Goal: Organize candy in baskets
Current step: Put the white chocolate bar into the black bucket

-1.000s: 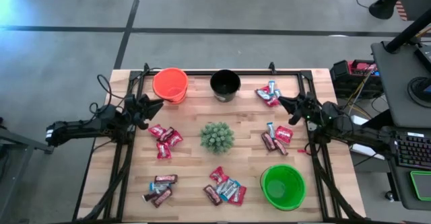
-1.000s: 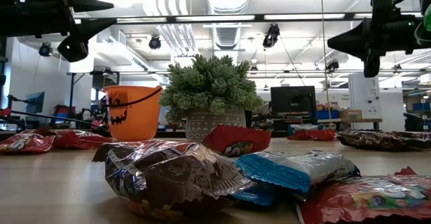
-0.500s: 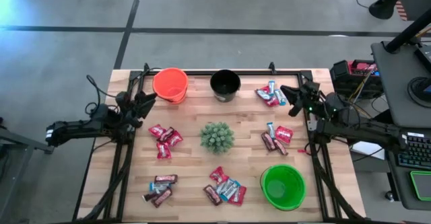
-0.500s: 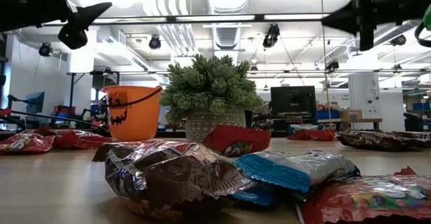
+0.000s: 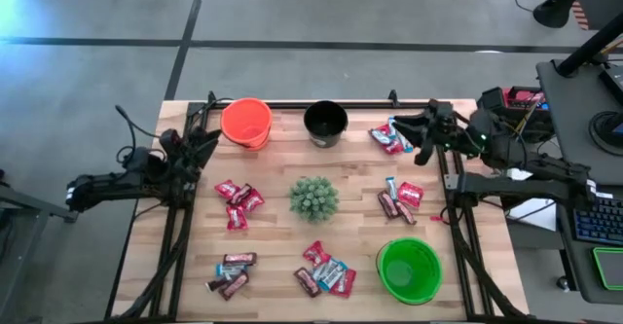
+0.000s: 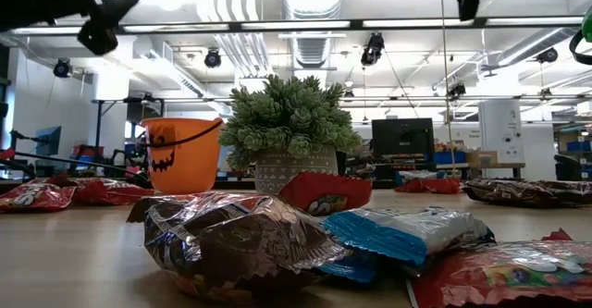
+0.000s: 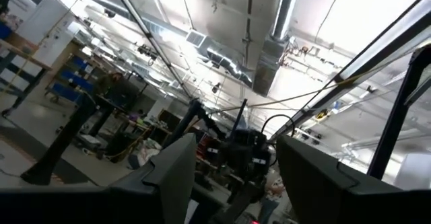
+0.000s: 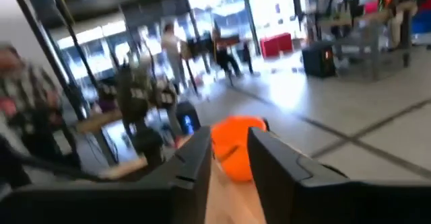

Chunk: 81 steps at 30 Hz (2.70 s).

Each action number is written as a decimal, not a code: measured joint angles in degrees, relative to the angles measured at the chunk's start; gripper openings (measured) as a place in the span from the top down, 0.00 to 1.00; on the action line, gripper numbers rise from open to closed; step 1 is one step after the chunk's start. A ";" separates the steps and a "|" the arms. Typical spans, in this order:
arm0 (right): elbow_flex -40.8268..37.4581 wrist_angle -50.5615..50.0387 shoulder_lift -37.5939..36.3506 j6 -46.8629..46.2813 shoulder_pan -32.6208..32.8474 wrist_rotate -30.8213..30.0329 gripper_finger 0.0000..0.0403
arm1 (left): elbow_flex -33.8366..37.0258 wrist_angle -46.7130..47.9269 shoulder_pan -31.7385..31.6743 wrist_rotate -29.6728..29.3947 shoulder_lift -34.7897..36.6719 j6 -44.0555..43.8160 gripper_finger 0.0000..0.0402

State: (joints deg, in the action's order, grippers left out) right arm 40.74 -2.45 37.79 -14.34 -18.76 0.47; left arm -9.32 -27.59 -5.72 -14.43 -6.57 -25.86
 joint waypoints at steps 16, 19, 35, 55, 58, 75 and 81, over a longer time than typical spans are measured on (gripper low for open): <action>24.08 -34.21 19.71 0.88 -0.02 -10.00 0.53 | -31.22 53.21 0.00 -0.02 -9.42 8.67 0.53; 28.27 -39.96 23.31 0.91 -0.02 -15.65 0.54 | -35.86 56.52 -0.02 -0.05 -11.88 12.40 0.53; 32.85 -56.75 36.94 -4.55 -0.56 -18.52 0.54 | -46.89 78.34 -0.02 -0.07 -20.19 17.23 0.53; 27.67 -57.10 44.47 0.03 -14.97 -10.74 0.54 | -46.79 73.14 -0.01 -0.08 -30.41 14.33 0.53; 26.60 -54.05 45.96 0.89 -17.20 -6.33 0.54 | -46.79 70.98 0.00 -0.07 -31.13 14.20 0.53; 28.07 -51.24 56.21 4.94 -17.28 -5.99 0.54 | -46.79 69.07 -0.02 -0.07 -32.37 11.21 0.53; 28.07 -51.17 58.74 4.53 -17.29 -6.47 0.54 | -46.79 69.09 0.00 -0.07 -32.36 11.21 0.53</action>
State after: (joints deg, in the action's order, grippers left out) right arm 68.82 -53.62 96.53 -9.80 -36.05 -6.00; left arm -56.12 41.50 -5.72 -14.50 -38.93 -14.66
